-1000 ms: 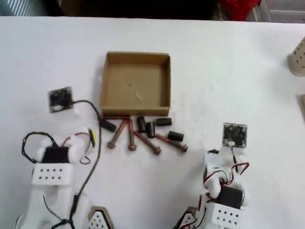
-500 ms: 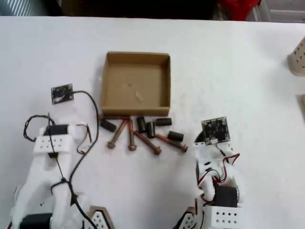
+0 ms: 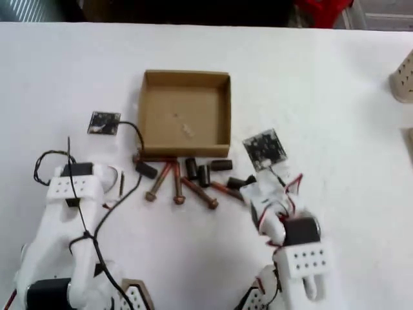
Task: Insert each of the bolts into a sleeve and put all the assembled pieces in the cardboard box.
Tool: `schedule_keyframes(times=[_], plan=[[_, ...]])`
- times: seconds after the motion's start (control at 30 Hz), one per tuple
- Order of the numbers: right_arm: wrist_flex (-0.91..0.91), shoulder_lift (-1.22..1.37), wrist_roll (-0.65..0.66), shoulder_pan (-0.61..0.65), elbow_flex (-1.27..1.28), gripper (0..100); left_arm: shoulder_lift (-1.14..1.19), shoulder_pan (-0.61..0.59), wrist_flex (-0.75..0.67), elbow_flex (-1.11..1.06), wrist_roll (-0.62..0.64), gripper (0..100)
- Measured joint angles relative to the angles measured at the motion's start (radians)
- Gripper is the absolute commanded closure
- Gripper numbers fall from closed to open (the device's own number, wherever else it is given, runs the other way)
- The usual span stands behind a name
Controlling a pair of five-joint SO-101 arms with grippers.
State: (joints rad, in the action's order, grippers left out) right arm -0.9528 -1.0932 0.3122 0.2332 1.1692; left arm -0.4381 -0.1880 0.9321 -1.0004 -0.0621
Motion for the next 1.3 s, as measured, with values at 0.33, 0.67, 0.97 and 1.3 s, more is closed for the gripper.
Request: schedule_keyframes(times=[0.33,0.67,0.97,1.3], plan=[[-0.029,0.520,0.103,0.103,-0.273,91.6,0.000,0.000,-0.089,0.000,-0.002,98],[0.046,0.885,0.422,0.112,-0.399,91.5,0.000,0.000,-0.098,0.000,-0.002,98],[0.061,0.971,0.535,0.109,-0.427,90.5,0.000,0.000,-0.098,0.000,-0.002,98],[0.060,0.984,0.614,0.101,-0.413,86.1,0.000,0.000,-0.098,0.000,-0.005,98]])
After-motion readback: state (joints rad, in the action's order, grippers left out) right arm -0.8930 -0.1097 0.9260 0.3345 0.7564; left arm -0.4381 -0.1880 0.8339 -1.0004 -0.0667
